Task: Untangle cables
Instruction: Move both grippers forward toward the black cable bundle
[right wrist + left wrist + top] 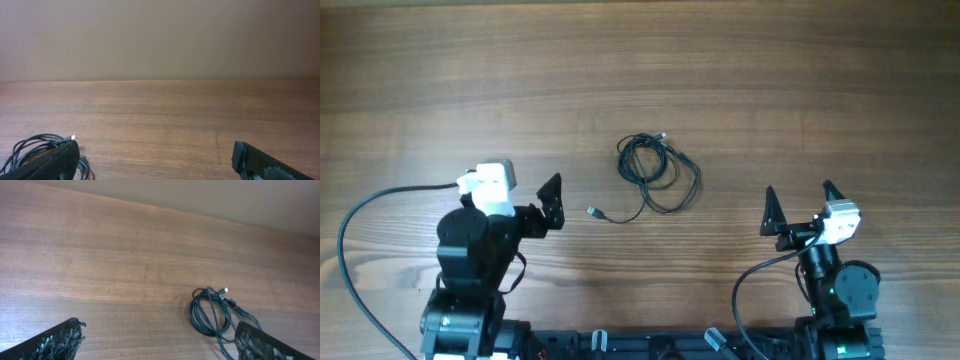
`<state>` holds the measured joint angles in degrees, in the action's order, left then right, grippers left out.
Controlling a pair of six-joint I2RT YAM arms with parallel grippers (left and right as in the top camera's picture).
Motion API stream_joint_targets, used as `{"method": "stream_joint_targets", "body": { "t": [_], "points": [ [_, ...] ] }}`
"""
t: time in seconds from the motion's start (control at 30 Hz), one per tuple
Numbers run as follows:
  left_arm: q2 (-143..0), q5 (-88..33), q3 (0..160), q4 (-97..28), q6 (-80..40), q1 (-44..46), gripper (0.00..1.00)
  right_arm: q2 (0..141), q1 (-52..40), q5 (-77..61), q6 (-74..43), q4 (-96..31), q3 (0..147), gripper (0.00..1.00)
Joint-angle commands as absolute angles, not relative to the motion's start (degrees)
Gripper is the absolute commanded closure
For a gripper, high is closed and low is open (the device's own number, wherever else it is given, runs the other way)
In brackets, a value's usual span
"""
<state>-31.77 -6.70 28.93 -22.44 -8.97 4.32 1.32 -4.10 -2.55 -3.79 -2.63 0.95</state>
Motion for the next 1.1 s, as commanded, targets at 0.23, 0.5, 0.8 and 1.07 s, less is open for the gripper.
{"method": "stream_joint_targets", "body": {
  "t": [0.23, 0.5, 0.8, 1.07],
  "points": [
    [-39.07, -6.33, 33.78, -29.26, -15.46, 3.9, 0.0, 23.79, -4.34, -2.59, -4.69, -21.02, 22.9, 0.0],
    [-39.18, -7.64, 33.78, -24.82, -21.82, 3.9, 0.0, 48.93, -4.34, -4.6, -5.13, -37.41, 40.8, 0.0],
    [-56.84, -11.53, 39.75, -18.63, -24.69, 9.04, 0.0, 51.27, -4.34, -15.81, -8.1, -34.83, 40.88, 0.0],
    [-83.24, -11.49, 44.27, -2.76, -27.9, 21.8, 0.0, 51.27, -4.34, -16.47, -8.1, -35.24, 40.88, 0.0]
  ]
}}
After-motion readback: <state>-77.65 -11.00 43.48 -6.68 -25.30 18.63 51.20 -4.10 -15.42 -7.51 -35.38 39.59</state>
